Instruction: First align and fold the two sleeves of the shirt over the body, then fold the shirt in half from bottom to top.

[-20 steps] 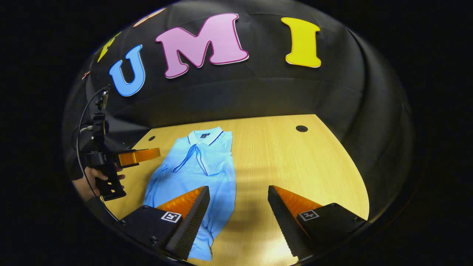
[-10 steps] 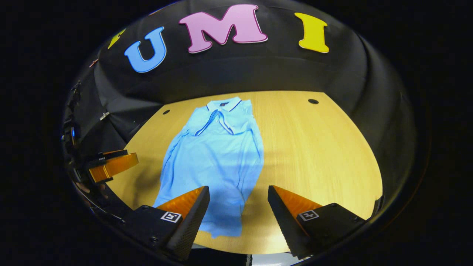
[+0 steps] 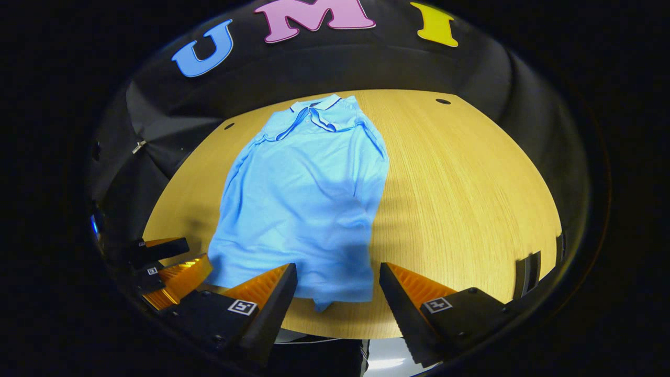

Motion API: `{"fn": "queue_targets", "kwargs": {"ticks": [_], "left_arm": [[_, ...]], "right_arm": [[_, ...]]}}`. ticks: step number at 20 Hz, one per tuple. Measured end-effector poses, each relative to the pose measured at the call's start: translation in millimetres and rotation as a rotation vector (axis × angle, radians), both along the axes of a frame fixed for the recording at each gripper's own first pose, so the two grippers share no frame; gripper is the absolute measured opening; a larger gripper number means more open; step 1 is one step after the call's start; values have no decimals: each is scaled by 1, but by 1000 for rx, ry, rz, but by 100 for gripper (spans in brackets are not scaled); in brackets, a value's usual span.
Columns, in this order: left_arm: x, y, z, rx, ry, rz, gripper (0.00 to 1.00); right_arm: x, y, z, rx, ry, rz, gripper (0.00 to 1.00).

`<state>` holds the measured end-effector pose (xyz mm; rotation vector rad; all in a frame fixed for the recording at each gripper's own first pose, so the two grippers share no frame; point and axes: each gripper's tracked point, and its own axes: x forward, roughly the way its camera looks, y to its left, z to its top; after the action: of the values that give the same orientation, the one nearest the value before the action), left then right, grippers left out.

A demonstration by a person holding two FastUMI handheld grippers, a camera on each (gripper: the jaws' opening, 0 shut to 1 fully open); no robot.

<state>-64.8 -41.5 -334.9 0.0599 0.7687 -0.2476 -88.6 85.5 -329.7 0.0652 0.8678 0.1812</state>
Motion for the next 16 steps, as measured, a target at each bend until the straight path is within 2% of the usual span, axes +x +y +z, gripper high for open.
{"fn": "queue_targets", "kwargs": {"ticks": [4, 8, 10, 11, 12, 13, 14, 15, 16], "left_arm": [[-8, 7, -26, 34, 47, 48, 98], [-7, 5, -29, 48, 16, 47, 99], [-7, 3, -28, 40, 0, 50, 94], [-6, 1, -28, 34, -4, 44, 88], [-8, -1, -29, 31, -4, 40, 87], [-8, -4, -28, 25, -8, 32, 70], [-9, -9, -28, 12, -11, 20, 66], [-8, -14, -28, 1, -7, 22, 32], [-8, -15, -28, 1, -2, 26, 27]], "right_arm": [[-5, 0, -11, -28, 16, -5, 99], [-3, -2, -14, -60, -22, -15, 98], [-1, -5, -18, -110, -24, -16, 91], [-1, -5, -18, -128, -16, 2, 83], [0, -2, -19, -128, -7, 20, 79], [-1, 4, -20, -116, 7, 39, 77], [0, 5, -20, -113, 14, 36, 59], [0, 6, -21, -125, 23, 46, 41], [-1, 14, -21, -114, 29, 75, 41]]}}
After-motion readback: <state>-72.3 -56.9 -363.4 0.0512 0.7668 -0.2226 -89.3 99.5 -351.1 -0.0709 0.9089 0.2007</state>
